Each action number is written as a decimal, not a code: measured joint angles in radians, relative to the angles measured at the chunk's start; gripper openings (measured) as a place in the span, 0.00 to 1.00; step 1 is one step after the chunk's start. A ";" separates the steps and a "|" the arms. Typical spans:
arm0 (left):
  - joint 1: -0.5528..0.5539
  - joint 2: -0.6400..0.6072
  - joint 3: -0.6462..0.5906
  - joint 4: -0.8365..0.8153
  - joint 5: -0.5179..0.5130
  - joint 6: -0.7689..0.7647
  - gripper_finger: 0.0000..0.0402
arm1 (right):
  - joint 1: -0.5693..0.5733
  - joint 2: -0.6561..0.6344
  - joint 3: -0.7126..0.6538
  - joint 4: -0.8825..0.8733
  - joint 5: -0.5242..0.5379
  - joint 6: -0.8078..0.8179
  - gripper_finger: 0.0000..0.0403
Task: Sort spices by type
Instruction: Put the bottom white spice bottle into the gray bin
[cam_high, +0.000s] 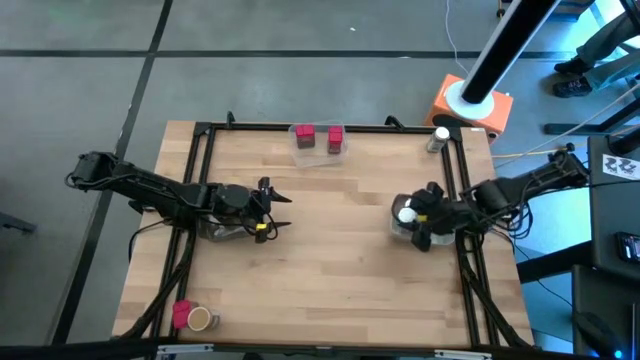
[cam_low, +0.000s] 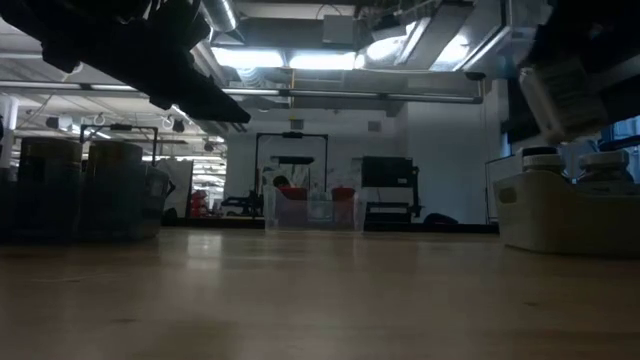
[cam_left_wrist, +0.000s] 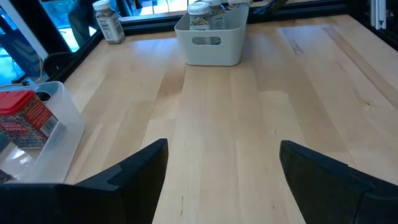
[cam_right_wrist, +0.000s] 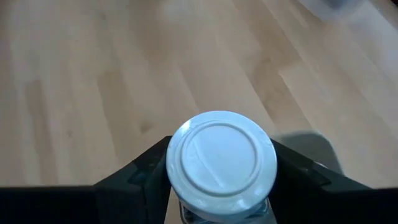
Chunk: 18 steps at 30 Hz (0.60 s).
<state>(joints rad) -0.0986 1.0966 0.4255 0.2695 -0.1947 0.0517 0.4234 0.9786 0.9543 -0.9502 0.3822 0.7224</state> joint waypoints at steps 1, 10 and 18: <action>0.000 0.000 0.000 0.000 0.000 0.000 0.73 | 0.013 0.004 0.000 -0.024 0.022 0.015 0.51; 0.000 0.000 0.000 0.000 0.000 0.000 0.73 | 0.082 0.018 -0.145 0.019 0.178 0.109 0.51; 0.000 0.000 0.000 0.002 0.000 0.000 0.73 | 0.081 0.020 -0.290 0.184 0.215 0.107 0.51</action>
<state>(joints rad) -0.0982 1.0966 0.4255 0.2714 -0.1946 0.0521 0.5045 0.9981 0.6646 -0.7664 0.5975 0.8299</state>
